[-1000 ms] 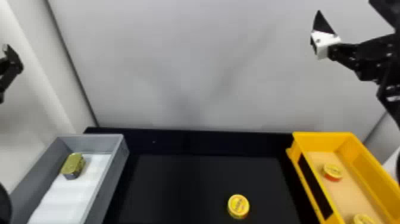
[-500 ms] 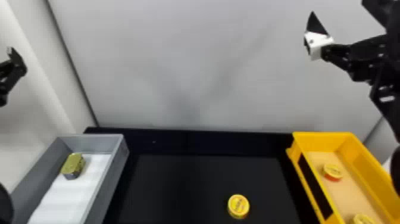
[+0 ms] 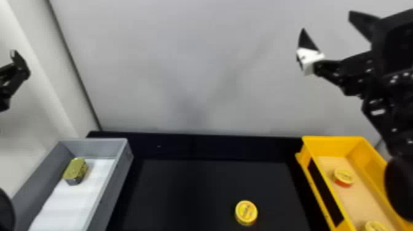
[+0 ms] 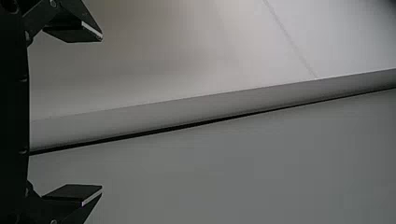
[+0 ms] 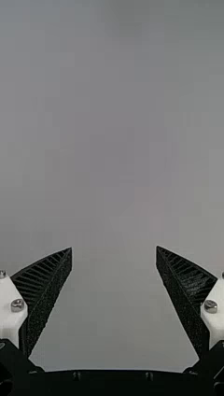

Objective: Pick up the round yellow can and place it in the yellow rectangular box

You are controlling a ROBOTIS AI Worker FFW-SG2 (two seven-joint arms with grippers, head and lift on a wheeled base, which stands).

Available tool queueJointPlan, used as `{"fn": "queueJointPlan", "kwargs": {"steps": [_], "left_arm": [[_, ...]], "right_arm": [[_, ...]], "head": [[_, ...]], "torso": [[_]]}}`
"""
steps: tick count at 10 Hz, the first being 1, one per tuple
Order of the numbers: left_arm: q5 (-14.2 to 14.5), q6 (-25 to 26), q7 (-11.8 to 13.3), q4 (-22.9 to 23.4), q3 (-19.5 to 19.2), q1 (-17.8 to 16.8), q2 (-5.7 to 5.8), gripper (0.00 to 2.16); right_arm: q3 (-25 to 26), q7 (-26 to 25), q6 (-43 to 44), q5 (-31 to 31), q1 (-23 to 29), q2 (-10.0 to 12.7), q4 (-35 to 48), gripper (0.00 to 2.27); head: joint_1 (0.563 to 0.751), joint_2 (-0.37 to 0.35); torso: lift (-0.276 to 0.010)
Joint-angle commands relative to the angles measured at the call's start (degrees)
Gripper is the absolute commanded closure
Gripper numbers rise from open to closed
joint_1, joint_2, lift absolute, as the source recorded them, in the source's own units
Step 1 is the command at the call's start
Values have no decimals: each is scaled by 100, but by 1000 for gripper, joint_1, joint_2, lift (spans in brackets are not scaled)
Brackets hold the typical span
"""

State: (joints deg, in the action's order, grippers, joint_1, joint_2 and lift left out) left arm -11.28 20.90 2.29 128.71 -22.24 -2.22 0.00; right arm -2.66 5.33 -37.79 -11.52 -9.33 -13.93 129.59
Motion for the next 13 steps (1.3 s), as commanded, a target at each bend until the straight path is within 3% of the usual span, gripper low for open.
{"fn": "queueJointPlan", "kwargs": {"steps": [1,7,10,11,12,13], "left_arm": [[-41,-6,0,-12,-1,2,-15,130],[-94,-15,-9,-48,-27,2,-15,130],[-129,-120,-35,-153,-159,-7,-15,130],[-164,-173,-44,-241,-220,-50,-15,130],[-314,-366,-35,-505,-159,-261,-15,130],[-516,-577,149,-733,-282,-384,-15,130]], "right_arm": [[-253,268,112,0,62,22,-259,124],[-605,646,-319,-26,484,48,-277,127],[-666,1147,-776,-343,546,48,-198,125],[-473,1481,-794,-431,599,-4,-189,125],[90,2053,-442,-501,854,-83,-215,124],[380,2141,-187,-510,1126,-347,-470,121]], "head": [[629,12],[629,12],[629,12],[629,12],[629,12],[629,12]], "torso": [[-55],[-55],[-55],[-55],[-55],[-55]]}}
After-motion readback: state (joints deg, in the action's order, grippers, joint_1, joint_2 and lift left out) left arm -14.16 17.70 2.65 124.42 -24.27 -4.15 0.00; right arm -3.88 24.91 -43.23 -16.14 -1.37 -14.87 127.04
